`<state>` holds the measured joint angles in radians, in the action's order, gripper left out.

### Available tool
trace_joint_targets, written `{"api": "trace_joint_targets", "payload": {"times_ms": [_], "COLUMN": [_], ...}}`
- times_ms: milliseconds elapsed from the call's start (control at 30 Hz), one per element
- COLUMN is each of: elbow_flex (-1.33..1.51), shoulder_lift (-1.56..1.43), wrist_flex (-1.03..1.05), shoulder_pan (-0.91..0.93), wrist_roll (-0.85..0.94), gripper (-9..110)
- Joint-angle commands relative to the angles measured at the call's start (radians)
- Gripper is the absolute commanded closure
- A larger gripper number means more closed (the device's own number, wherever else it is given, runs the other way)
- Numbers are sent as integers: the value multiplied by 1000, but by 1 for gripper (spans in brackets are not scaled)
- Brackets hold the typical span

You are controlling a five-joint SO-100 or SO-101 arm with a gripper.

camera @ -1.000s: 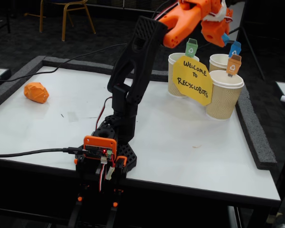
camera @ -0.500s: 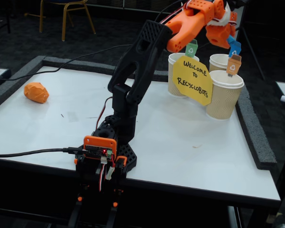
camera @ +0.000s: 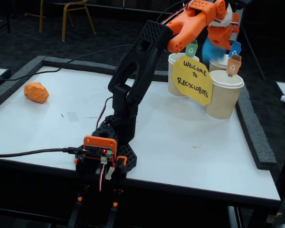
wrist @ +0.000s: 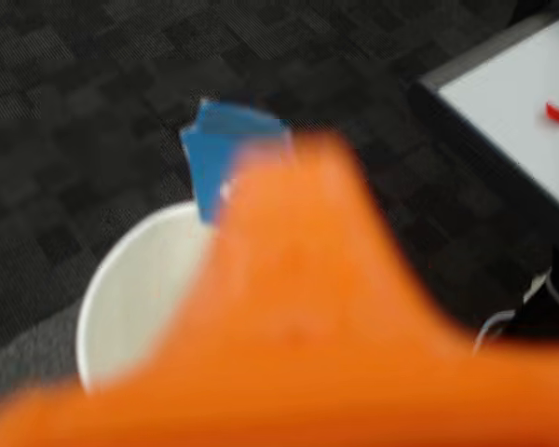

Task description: Sort rubbish by color.

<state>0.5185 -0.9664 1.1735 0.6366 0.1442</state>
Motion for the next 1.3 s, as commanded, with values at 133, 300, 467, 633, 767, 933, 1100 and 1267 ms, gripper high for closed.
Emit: {"api": "trace_joint_targets", "payload": {"times_ms": [133,300,467,633,767,933,1100,1267], "elbow_flex": [-118,-114,-161,-140,-38,166,394,669], "shoulder_lift": [-46,-46,-69,-183,-330,-555,-788,-1029], "wrist_flex": [-63,-51,67,206,255,245,222,199], "shoulder_pan": [23,23,17,12,12,12,12,12], "wrist_roll": [26,26,26,25,18,14,14,14], "gripper": [97,84,81,87,92,98,100,100]}}
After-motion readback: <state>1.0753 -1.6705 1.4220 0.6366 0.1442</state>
